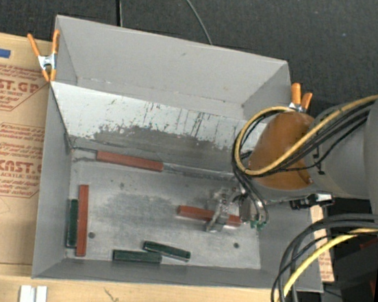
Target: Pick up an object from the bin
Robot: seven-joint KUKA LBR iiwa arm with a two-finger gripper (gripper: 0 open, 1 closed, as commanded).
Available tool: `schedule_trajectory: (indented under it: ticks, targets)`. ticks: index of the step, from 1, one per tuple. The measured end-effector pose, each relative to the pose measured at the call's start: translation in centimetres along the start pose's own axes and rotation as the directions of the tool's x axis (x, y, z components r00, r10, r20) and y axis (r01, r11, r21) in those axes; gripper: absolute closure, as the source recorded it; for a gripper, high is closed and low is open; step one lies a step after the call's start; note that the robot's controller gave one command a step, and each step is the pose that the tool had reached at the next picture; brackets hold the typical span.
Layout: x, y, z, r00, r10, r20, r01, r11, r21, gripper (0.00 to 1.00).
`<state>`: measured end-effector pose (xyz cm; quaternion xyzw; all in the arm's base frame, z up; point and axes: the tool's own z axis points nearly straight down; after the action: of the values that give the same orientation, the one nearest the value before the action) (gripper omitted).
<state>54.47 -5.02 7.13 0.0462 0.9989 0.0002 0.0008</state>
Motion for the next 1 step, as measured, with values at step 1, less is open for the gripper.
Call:
schedule_trajectory:
  ticks: [1]
  targets:
    - [0.04,0.01,-0.41,1.000,0.001,-0.002,-0.001,1.000,0.000,1.00]
